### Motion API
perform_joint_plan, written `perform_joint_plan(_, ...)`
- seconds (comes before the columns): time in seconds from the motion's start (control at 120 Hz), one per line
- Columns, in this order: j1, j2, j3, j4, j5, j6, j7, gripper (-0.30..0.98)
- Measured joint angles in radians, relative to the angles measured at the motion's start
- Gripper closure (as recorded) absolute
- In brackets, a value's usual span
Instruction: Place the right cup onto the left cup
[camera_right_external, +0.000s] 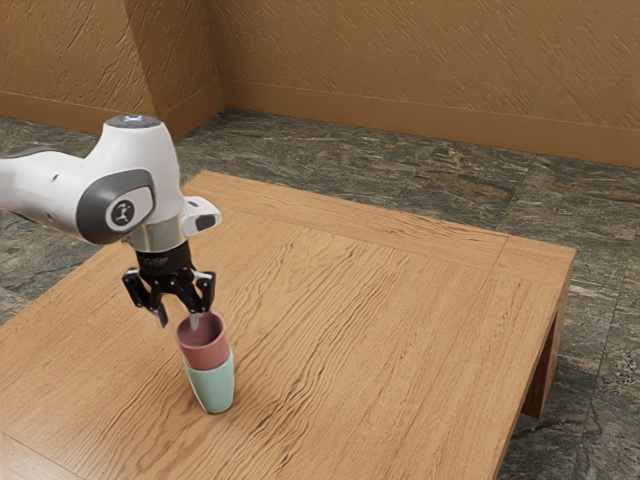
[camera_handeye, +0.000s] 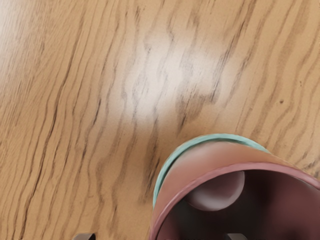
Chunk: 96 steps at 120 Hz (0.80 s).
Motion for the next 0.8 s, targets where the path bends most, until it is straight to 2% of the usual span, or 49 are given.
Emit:
perform_joint_plan(0.125,-0.004,-0.027,-0.002,-0.008,-0.006,-0.003,-0.002,0.20)
perform_joint_plan(0.283,-0.012,-0.039,-0.006,0.010,-0.006,-0.007,-0.006,0.10)
perform_joint_plan(0.608,-0.040,0.011,-0.005,0.207,0.018,-0.032,0.017,0.02)
perform_joint_plan(0.8,-0.043,0.104,0.000,0.402,0.074,-0.078,0.068,0.01)
